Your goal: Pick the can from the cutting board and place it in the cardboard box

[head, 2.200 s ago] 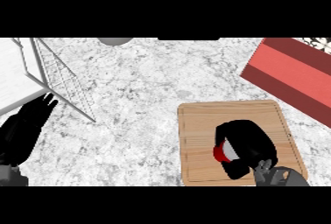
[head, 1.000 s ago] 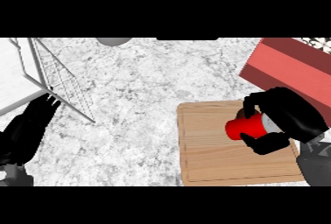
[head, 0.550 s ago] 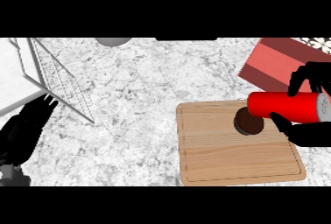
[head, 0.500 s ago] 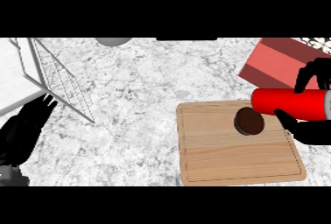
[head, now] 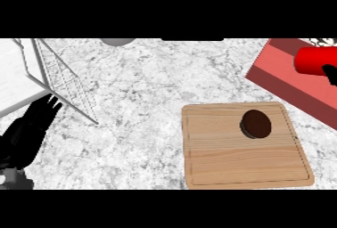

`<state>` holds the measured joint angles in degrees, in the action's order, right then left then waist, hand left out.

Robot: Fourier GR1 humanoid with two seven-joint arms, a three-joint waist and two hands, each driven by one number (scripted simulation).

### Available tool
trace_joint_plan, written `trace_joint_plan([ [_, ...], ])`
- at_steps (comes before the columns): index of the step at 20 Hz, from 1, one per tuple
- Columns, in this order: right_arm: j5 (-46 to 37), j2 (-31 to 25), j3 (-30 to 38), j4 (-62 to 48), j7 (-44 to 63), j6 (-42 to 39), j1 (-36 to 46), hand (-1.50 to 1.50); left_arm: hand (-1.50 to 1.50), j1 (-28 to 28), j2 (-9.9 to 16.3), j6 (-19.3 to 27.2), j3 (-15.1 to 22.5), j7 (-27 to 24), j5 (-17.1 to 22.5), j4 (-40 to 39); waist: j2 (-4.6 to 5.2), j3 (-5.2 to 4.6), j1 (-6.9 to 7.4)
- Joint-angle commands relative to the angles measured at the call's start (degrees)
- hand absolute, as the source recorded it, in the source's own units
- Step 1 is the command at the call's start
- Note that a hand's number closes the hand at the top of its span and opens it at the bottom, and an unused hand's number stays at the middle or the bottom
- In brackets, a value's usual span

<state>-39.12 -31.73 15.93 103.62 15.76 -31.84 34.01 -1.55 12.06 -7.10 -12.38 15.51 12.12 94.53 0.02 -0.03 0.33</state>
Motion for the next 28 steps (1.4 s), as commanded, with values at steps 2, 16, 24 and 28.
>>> trace_joint_plan([
  [2,-4.27,-4.54,-0.24,-12.49,-8.22,4.91,1.55,1.5,0.0,-1.21,-0.65,0.28,0.06,-2.02,-1.19,-2.52,0.15,0.02,0.15],
  [16,-8.79,-5.49,-0.97,-45.83,-27.74,21.38,10.31,1.5,0.0,-3.97,-0.79,-0.29,0.65,-1.46,-1.6,-4.87,0.32,0.03,0.59],
  [24,-11.46,-3.01,-2.18,-58.78,-26.47,22.1,7.34,1.5,0.0,-3.74,0.53,-0.63,-1.26,1.09,0.58,-2.19,0.43,0.06,0.8],
  [28,-11.69,-3.79,-2.33,-67.83,-31.02,21.67,10.47,-1.5,0.0,-2.17,0.22,-0.04,-0.2,4.11,0.4,2.4,0.31,0.08,0.95],
])
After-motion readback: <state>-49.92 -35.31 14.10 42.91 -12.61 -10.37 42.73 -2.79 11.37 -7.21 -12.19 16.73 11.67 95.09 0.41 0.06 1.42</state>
